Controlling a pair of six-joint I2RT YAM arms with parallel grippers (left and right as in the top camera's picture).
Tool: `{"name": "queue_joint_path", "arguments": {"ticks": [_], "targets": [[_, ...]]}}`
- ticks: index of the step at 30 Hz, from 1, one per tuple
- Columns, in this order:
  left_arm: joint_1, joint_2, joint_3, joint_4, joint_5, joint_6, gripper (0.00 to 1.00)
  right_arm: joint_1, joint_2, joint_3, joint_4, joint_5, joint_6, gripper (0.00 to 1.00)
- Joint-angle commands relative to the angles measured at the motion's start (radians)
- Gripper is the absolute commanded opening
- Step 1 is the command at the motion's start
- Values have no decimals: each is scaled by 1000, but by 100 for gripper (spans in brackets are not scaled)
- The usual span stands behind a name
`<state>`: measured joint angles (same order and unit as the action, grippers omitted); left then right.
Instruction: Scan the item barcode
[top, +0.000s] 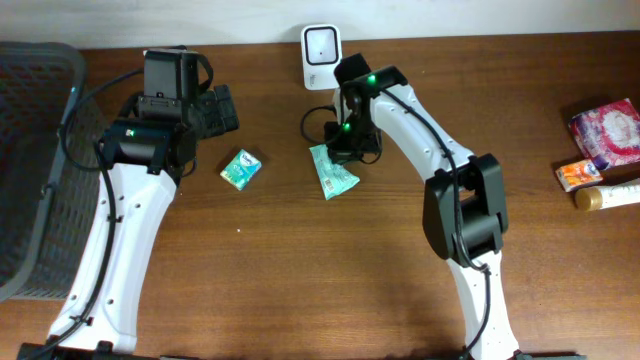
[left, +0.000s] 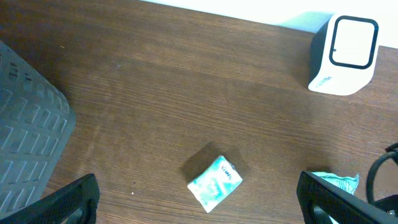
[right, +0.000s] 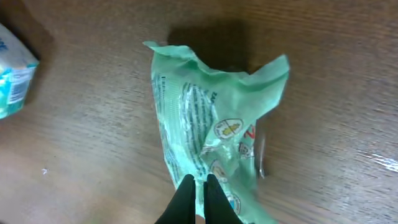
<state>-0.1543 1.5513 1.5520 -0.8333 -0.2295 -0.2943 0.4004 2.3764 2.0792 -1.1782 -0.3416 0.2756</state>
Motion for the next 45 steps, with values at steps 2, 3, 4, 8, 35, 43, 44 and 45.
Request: {"name": "queue_joint_path", "arguments": {"ticks": [2, 3, 4, 8, 35, 43, 44, 45], "targets": [[7, -6, 1, 1, -11, 12, 99, 53, 5, -26, 1, 223, 23, 4], [7, -6, 1, 1, -11, 12, 99, 51, 5, -50, 1, 265, 23, 4], [7, -6, 1, 1, -11, 12, 99, 46, 5, -85, 5, 322, 31, 4], [7, -6, 1, 1, -11, 12, 99, 23, 2, -179, 34, 322, 60, 4], [7, -6, 1, 1, -11, 12, 99, -134, -16, -167, 251, -618, -120, 4], [7, -6, 1, 1, -11, 12, 99, -180, -74, 31, 350, -1042, -351, 4], [7, -6, 1, 1, -11, 12, 99, -180, -74, 31, 359, -1036, -351, 4], [7, -6, 1, 1, -11, 12, 99, -180, -74, 31, 379, -1006, -351, 4]]}}
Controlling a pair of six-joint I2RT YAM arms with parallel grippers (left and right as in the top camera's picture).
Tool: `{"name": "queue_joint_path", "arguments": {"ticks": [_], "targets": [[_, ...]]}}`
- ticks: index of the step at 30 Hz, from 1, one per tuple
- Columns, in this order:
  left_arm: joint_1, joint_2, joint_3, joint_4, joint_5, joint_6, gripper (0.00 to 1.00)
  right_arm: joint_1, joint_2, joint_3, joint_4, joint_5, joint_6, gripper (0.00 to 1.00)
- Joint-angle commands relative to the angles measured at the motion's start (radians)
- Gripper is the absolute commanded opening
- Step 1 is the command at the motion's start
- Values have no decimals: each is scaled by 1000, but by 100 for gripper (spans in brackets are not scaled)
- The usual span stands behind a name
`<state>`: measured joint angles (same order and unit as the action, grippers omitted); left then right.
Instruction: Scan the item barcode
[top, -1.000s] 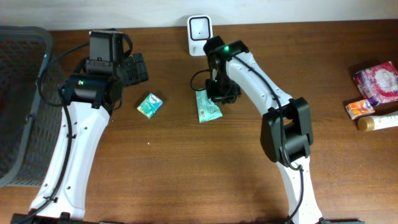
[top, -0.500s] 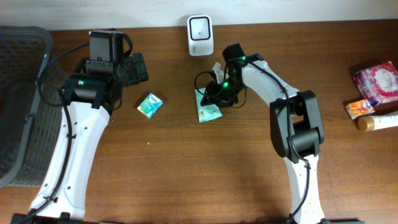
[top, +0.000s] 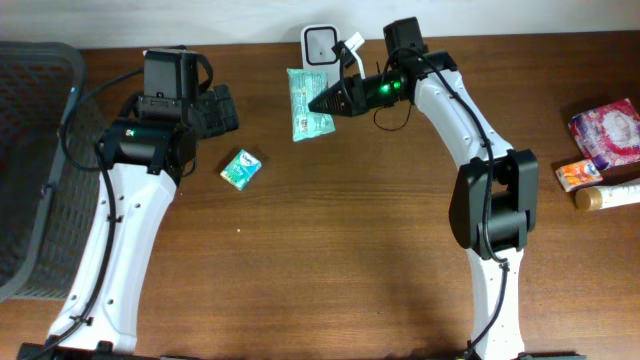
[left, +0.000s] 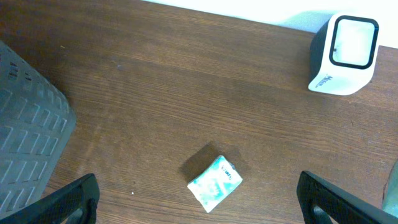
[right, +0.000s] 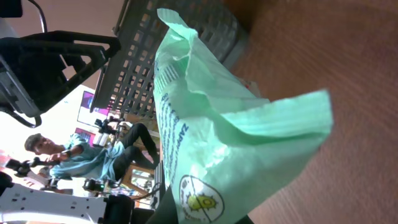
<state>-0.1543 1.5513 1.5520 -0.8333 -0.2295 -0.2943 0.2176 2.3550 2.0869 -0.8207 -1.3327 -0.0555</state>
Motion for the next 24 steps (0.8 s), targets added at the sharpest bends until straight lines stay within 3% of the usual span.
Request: {"name": "queue_joint_path", "arguments": {"ticks": [1, 5, 10, 14, 19, 22, 24], "targets": [[7, -6, 1, 1, -11, 12, 99, 3, -53, 23, 44, 29, -19, 4], [7, -6, 1, 1, -11, 12, 99, 3, -53, 23, 163, 37, -18, 4], [7, -6, 1, 1, -11, 12, 99, 4, -53, 23, 60, 197, -14, 4], [7, -6, 1, 1, -11, 12, 99, 23, -53, 23, -229, 720, 26, 4], [7, -6, 1, 1, -11, 12, 99, 80, -52, 21, -436, 1327, 310, 4], [7, -6, 1, 1, -11, 12, 99, 125, -43, 12, -517, 1537, 406, 4], [7, -6, 1, 1, -11, 12, 99, 177, -31, -12, -515, 1486, 406, 4]]}}
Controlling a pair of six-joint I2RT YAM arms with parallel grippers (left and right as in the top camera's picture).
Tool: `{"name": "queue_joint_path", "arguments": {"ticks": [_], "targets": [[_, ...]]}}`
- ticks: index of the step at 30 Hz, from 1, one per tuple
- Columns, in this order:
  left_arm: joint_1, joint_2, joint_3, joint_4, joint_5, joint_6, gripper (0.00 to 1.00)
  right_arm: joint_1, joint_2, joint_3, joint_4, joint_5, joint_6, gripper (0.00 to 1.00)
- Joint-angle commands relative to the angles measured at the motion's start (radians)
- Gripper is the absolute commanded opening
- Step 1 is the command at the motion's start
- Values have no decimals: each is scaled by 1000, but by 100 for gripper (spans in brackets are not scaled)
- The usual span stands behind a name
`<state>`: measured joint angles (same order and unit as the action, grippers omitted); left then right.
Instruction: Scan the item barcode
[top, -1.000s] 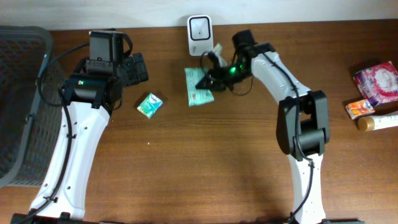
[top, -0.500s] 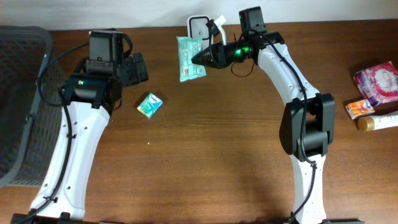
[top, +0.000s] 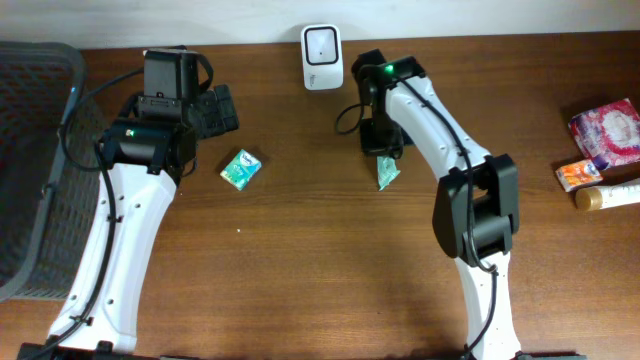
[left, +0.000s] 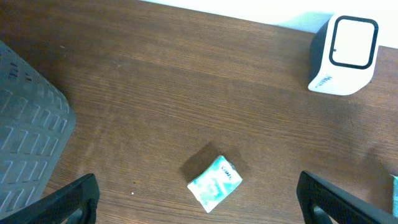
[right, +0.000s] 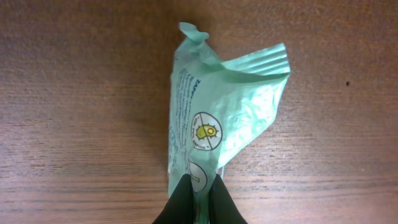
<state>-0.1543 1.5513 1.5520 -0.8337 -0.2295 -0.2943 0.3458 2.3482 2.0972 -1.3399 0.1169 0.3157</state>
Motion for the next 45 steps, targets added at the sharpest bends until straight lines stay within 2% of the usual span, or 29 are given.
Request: {"name": "queue_joint_path", "arguments": {"ticks": [1, 2, 3, 6, 7, 8, 9, 14, 19, 32, 34, 43, 45], "targets": [[7, -6, 1, 2, -11, 12, 99, 63, -17, -23, 12, 15, 34, 4], [7, -6, 1, 2, -11, 12, 99, 90, -17, -23, 33, -39, 34, 4], [7, -6, 1, 1, -11, 12, 99, 119, -18, -19, 60, -82, 34, 26], [7, -6, 1, 1, -11, 12, 99, 159, -18, 25, 70, -146, 34, 69], [7, -6, 1, 2, -11, 12, 99, 142, -18, 62, 41, -148, 34, 88], [7, -6, 1, 1, -11, 12, 99, 122, -18, 82, 18, -148, 34, 90], [7, -6, 1, 1, -11, 12, 99, 80, -18, 98, -6, -148, 34, 99], [7, -6, 1, 2, -11, 12, 99, -99, -17, 76, -48, -181, 11, 99], [7, -6, 1, 2, -11, 12, 99, -51, -16, -11, 36, -241, 11, 99], [7, -6, 1, 2, -11, 12, 99, -18, -15, -11, 83, -241, 11, 100], [7, -6, 1, 1, -11, 12, 99, -11, -1, -11, 90, -237, 11, 96], [7, -6, 1, 2, -11, 12, 99, -12, 15, -16, 64, -242, 11, 96], [7, -6, 1, 1, -11, 12, 99, -8, 15, -24, 62, -242, 11, 90]]}}
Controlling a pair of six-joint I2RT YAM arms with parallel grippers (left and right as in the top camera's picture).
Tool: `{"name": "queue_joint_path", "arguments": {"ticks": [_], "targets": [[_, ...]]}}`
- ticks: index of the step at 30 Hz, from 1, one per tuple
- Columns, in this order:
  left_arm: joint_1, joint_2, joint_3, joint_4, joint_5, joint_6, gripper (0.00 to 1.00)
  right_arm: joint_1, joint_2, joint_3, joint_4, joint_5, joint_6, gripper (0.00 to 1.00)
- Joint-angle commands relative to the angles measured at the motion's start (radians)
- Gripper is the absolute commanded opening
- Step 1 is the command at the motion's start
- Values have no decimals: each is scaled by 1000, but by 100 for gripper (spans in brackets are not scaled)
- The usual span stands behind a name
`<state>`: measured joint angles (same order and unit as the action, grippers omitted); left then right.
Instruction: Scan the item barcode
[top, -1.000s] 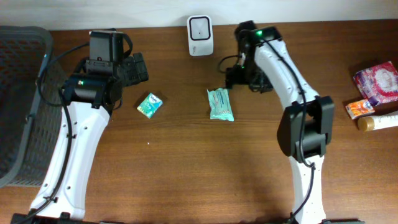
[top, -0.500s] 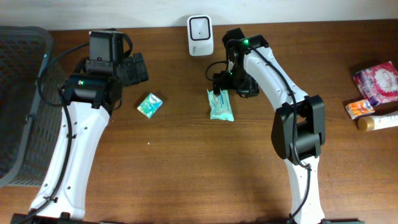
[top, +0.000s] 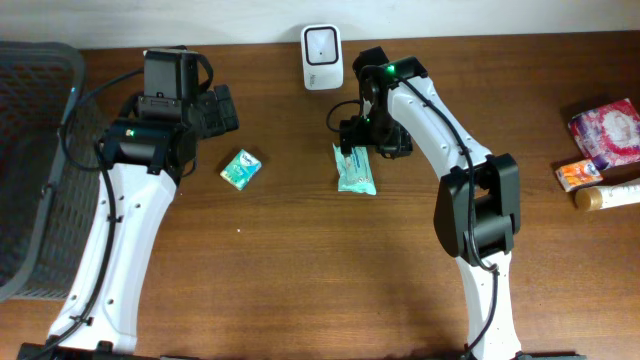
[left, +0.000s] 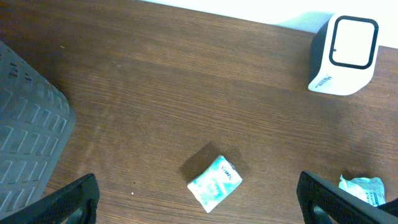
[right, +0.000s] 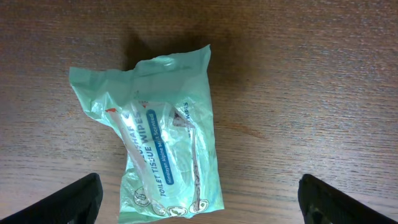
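Note:
The green wipes pack (top: 356, 170) lies flat on the wooden table, label up, below and to the right of the white barcode scanner (top: 320, 43). My right gripper (top: 352, 140) hovers just above the pack's far end, open and holding nothing. In the right wrist view the pack (right: 166, 155) sits between the spread fingers of that gripper (right: 200, 205). My left gripper (top: 218, 108) is open above the table, with a small teal tissue pack (left: 214, 182) below it. The scanner (left: 345, 55) also shows in the left wrist view.
A dark mesh basket (top: 30, 170) fills the left side. At the far right lie a red packet (top: 606, 132), a small orange item (top: 578, 175) and a bottle (top: 605, 195). The small teal tissue pack (top: 241, 168) lies left of the wipes.
My right gripper was shut on the wipes pack's edge low over the table. Now it is open, and the pack lies flat a little further left. The left arm has not moved.
My right gripper was shut on the wipes pack on the table below the scanner. Then it held the pack up in front of the scanner. Then the pack was down at the table, still gripped, and now it lies released and flat.

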<state>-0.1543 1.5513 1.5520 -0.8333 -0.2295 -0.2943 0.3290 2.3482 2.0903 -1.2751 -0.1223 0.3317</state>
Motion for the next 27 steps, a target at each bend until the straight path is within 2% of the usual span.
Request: {"name": "queue_joint_path", "arguments": {"ticks": [1, 7, 9, 10, 12, 13, 15, 16, 18, 19, 24, 25, 27], "targets": [[7, -6, 1, 1, -11, 12, 99, 15, 15, -29, 8, -3, -5, 86], [7, -6, 1, 1, -11, 12, 99, 76, 15, -137, 174, 2, -1, 59], [7, -6, 1, 1, -11, 12, 99, 76, 15, -190, 200, 2, -1, 57], [7, -6, 1, 1, -11, 12, 99, 77, 15, -200, 206, 2, -1, 53], [7, -6, 1, 1, -11, 12, 99, 77, 15, -209, 214, 2, -1, 29], [7, -6, 1, 1, -11, 12, 99, 76, 14, -201, 223, 2, -1, 21], [7, -6, 1, 1, -11, 12, 99, 58, 14, -124, 224, 3, -2, 14], [7, -6, 1, 1, -11, 12, 99, 35, 14, -41, 235, 2, -2, 5], [7, -6, 1, 1, -11, 12, 99, 5, 14, 40, 338, 2, -19, 4], [7, -6, 1, 1, -11, 12, 99, -14, 14, 49, 486, 2, -39, 4], [7, -6, 1, 1, -11, 12, 99, -22, 17, 44, 1007, 7, -73, 4], [7, -6, 1, 1, -11, 12, 99, -22, 31, 44, 1135, 55, -72, 4], [7, -6, 1, 1, -11, 12, 99, -21, 62, 44, 1245, 55, -72, 4]]}}
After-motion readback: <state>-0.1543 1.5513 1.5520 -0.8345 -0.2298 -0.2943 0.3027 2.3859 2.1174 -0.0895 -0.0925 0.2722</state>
